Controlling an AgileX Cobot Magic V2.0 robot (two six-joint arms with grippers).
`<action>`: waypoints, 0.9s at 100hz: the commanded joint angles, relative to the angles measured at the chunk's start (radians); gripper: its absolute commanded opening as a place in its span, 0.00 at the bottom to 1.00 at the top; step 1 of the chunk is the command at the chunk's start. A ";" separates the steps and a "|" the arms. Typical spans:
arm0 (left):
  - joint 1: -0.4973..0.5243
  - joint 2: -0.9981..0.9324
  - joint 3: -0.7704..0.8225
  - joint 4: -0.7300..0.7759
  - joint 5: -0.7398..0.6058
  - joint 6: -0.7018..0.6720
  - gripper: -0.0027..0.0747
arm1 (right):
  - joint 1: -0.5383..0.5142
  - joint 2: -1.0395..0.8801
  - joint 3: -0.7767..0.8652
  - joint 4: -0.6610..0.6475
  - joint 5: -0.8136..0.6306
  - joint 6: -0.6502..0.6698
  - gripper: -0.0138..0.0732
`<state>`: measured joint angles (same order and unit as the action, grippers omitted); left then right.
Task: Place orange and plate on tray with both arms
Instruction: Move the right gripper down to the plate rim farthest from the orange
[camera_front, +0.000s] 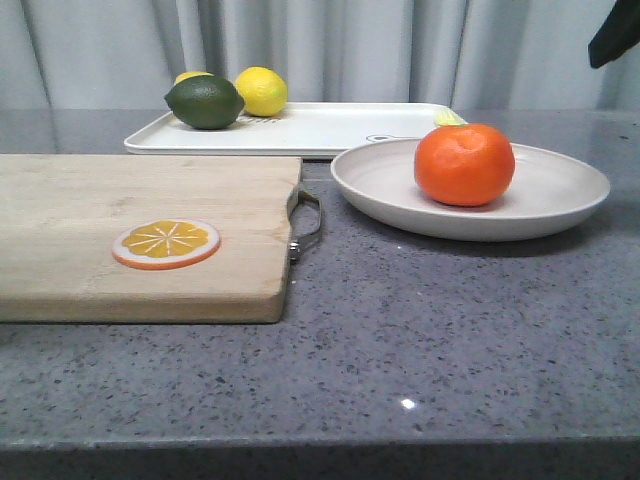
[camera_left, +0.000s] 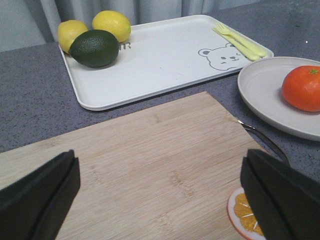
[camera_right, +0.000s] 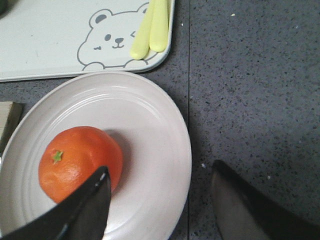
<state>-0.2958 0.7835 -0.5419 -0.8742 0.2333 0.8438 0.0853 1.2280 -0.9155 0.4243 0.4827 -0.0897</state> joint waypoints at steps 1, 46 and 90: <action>0.002 -0.008 -0.029 -0.015 -0.051 -0.008 0.83 | -0.001 0.028 -0.052 0.016 -0.046 -0.009 0.67; 0.002 -0.008 -0.029 -0.015 -0.051 -0.008 0.83 | 0.016 0.174 -0.063 0.016 -0.038 -0.009 0.67; 0.002 -0.008 -0.029 -0.015 -0.051 -0.008 0.83 | 0.016 0.261 -0.063 0.016 -0.008 -0.009 0.67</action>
<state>-0.2958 0.7835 -0.5419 -0.8742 0.2290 0.8438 0.1018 1.5017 -0.9475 0.4266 0.4898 -0.0902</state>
